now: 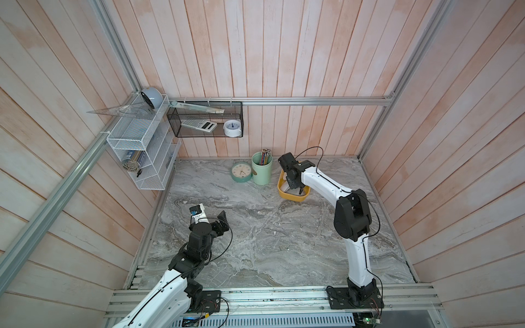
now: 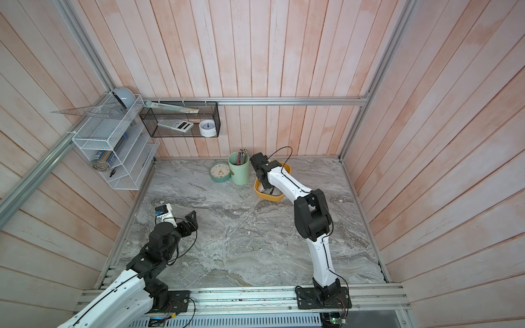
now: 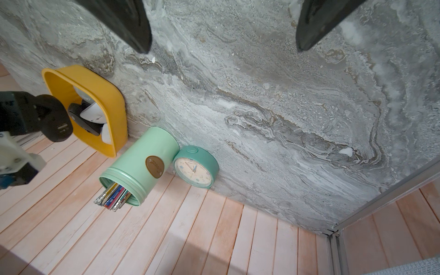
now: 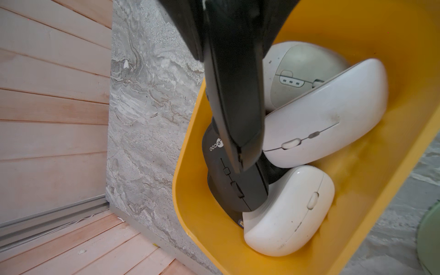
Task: Put the mouse in the storage box
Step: Place the mouse in the storage box.
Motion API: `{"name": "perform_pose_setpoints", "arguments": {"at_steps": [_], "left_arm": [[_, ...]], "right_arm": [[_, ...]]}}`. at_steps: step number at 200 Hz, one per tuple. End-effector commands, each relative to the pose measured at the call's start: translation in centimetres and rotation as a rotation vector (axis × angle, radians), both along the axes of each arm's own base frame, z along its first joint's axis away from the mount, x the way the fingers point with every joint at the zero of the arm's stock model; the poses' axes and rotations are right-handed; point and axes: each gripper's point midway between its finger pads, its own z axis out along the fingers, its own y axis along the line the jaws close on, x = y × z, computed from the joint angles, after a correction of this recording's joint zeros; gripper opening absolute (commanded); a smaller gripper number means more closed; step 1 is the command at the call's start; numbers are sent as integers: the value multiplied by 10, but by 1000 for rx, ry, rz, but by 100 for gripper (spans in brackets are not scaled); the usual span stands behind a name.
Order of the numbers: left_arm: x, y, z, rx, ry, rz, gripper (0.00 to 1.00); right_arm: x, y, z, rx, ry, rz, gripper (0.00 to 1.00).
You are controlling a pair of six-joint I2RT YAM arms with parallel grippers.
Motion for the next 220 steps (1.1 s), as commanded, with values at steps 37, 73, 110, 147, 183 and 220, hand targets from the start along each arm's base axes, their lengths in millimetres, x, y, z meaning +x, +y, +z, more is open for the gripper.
{"name": "perform_pose_setpoints", "arguments": {"at_steps": [37,73,110,147,183,220], "left_arm": [[3,-1,12,0,-32,-7,100],[6,-2,11,11,-29,-3,100],[6,-2,9,13,-24,-2,100],[1,4,18,4,-68,14,100],[0,6,18,10,-66,20,100],[0,-2,20,0,-79,-24,100]], "right_arm": [[4,-12,-24,-142,53,-19,14],[0,-8,-36,-171,68,-23,24],[-6,15,-40,-156,67,6,46],[-10,28,-35,-119,60,15,57],[-18,36,-19,-43,53,8,60],[-31,32,5,21,31,-2,61]]}}
